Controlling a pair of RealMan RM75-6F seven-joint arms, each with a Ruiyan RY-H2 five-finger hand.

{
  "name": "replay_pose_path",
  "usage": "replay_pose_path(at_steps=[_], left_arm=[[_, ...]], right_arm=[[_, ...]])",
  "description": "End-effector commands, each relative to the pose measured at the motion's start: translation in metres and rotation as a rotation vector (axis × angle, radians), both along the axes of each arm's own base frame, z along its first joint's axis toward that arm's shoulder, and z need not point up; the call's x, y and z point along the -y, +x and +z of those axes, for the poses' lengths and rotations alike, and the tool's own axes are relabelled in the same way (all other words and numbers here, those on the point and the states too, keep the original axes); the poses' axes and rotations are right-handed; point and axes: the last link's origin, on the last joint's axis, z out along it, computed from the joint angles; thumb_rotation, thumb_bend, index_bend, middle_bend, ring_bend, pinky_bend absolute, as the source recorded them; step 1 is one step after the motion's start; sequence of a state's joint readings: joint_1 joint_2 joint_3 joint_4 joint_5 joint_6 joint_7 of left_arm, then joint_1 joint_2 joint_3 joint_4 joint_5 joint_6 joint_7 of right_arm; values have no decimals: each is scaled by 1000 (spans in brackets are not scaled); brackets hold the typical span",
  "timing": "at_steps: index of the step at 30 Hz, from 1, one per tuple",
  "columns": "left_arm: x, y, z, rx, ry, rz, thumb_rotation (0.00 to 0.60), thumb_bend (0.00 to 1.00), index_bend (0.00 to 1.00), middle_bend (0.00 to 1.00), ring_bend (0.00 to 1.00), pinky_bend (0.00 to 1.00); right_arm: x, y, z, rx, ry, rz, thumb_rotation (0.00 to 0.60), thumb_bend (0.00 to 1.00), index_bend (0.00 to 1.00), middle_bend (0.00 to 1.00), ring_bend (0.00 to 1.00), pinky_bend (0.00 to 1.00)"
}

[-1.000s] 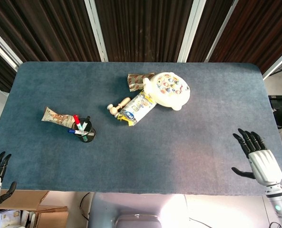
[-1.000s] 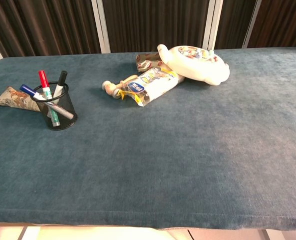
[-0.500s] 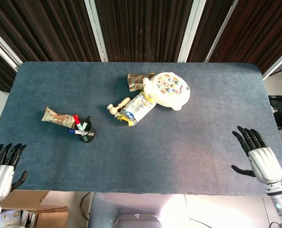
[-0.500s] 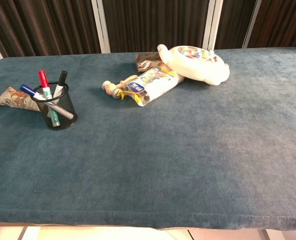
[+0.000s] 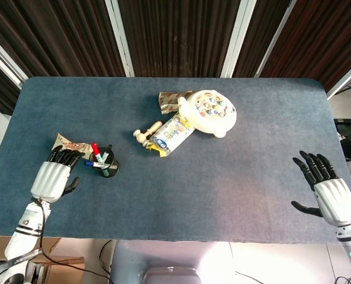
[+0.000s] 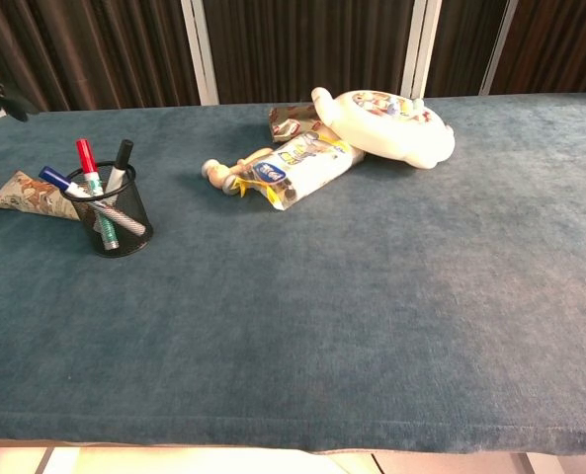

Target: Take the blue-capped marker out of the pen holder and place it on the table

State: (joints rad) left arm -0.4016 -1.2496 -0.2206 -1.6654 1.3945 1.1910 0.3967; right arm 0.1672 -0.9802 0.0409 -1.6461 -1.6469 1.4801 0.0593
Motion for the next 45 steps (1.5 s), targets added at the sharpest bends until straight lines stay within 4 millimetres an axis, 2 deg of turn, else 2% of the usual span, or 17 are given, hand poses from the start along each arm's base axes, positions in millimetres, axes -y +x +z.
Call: replay_pose_path(at_steps=[1,9,19,28,35,40,45], left_arm=[[-22,5,-22,1,2,18,600,348,240,245,223,175],[-31,-3,-41,-11,31,48,600,346,339,322,294,220],[-35,-9,-47,53,59,40,600,343,456,458,403,260],[-39,-11,-51,64,48,41,600,353,463,479,415,271],[-43,-15,-53,40,42,45,600,461,537,564,482,282],[-45,-17,-53,21,35,35,600,556,640,674,564,289],[-42,-14,-46,22,11,11,600,624,688,721,583,285]], right_arm=[[-1,0,0,-1,1,-3,600,92,0,0,0,0],[-1,-2,-1,-1,5,-11,600,92,0,0,0,0],[0,-2,-3,0,10,-13,600,93,0,0,0,0],[0,-4,-3,2,11,-19,600,92,0,0,0,0],[-1,-6,-4,5,14,-24,600,93,0,0,0,0],[0,-6,-4,8,15,-24,600,92,0,0,0,0],[-1,-6,-4,9,14,-27,600,92,0,0,0,0]])
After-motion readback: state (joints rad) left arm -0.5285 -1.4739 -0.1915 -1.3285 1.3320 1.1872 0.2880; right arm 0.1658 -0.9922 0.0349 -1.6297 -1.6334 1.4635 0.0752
